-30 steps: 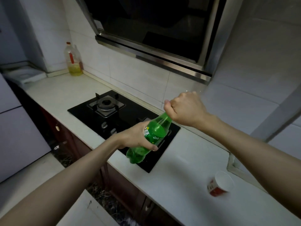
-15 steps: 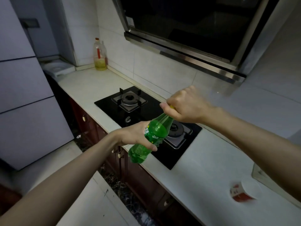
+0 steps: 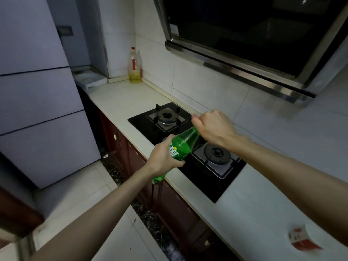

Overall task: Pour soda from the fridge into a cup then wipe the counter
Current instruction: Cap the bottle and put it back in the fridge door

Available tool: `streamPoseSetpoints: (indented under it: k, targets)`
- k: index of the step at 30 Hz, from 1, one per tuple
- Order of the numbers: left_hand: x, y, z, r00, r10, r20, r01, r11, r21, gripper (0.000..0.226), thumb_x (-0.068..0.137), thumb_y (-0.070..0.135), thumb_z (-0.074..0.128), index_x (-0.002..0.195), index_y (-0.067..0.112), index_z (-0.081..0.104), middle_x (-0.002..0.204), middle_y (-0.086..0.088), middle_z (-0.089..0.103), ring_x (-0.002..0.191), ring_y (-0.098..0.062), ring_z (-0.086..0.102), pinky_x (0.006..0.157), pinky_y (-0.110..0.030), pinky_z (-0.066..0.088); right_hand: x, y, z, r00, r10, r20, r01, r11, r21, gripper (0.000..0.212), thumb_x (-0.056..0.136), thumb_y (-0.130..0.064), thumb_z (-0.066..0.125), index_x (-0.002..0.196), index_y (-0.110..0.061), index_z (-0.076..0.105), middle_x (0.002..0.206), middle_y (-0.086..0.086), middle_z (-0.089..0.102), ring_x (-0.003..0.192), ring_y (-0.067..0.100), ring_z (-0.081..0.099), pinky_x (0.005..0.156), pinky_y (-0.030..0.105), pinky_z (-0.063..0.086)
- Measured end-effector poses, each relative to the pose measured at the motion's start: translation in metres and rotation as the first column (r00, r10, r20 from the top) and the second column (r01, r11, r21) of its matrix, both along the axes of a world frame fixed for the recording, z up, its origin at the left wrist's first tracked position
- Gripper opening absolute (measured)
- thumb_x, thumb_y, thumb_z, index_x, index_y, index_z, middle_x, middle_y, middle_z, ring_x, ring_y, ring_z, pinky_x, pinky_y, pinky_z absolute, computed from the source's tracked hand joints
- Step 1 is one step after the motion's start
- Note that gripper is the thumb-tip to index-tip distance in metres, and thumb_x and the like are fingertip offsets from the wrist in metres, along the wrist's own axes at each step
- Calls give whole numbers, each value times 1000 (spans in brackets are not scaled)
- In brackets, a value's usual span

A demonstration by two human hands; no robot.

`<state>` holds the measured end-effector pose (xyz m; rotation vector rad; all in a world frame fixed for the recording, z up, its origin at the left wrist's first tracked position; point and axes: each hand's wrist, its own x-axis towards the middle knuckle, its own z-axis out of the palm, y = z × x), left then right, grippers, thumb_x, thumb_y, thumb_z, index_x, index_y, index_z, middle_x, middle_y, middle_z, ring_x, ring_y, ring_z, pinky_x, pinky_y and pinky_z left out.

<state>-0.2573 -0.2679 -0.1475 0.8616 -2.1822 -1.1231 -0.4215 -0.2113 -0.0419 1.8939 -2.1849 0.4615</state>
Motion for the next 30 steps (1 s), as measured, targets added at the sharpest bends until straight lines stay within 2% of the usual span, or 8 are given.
streamPoseSetpoints:
  k: [3,6,9,12,17,22,26,30]
  targets:
    - [16,-21,1,997,74,12,-74,997,3,67,64,25,88,120,23,50,99,3,67,89,-15,64,79,-31,53,17,-16,-4,933,-10,361,-24,996,88,66,97,-63,20,61,-19,53,66,5,61,65,22,60,67,34,45]
    - [36,-40,-2,984,179,-19,-178,983,51,68,64,27,88,120,21,51,102,4,66,94,-14,63,83,-31,52,38,-38,-16,734,82,675,-130,991,21,62,96,-64,21,93,-22,67,90,2,71,83,17,68,83,36,53]
    - [56,-60,-7,939,336,-68,-326,936,132,73,62,29,90,124,20,51,104,4,65,96,-15,63,84,-33,52,55,-65,-33,556,130,821,-157,986,-50,64,92,-66,31,101,-16,70,90,1,74,83,14,71,83,40,58]
    - [75,-80,-13,894,440,-85,-412,882,229,79,57,35,91,124,24,51,106,5,66,98,-16,64,86,-36,54,68,-92,-49,577,184,796,-241,969,-49,40,89,-51,52,101,-19,71,92,-1,74,87,12,70,88,44,55]
    - [109,-122,-22,833,549,-72,-505,807,307,82,49,42,92,121,25,54,104,3,71,95,-17,70,83,-45,59,99,-146,-66,631,387,673,-479,876,-55,25,90,-20,62,114,-14,68,105,-2,71,90,9,66,84,28,53]
    - [138,-153,-12,731,675,-99,-626,721,299,52,66,9,88,106,25,59,96,1,71,82,-5,69,68,-21,57,131,-215,-77,514,515,686,-623,774,-113,29,88,-14,60,116,-14,66,107,-1,69,89,9,65,81,26,54]
    - [167,-177,-12,580,814,-36,-776,565,282,71,55,32,91,115,20,55,102,2,69,93,-14,69,76,-30,57,166,-264,-84,412,573,708,-713,687,-140,30,87,-11,59,116,-11,65,107,2,67,89,10,65,80,27,55]
    - [201,-193,-12,438,899,27,-874,418,245,73,52,36,91,113,18,54,102,1,68,93,-16,67,79,-33,55,210,-300,-89,330,576,748,-761,631,-150,27,88,-6,59,114,-8,65,103,6,69,87,12,65,75,13,51]
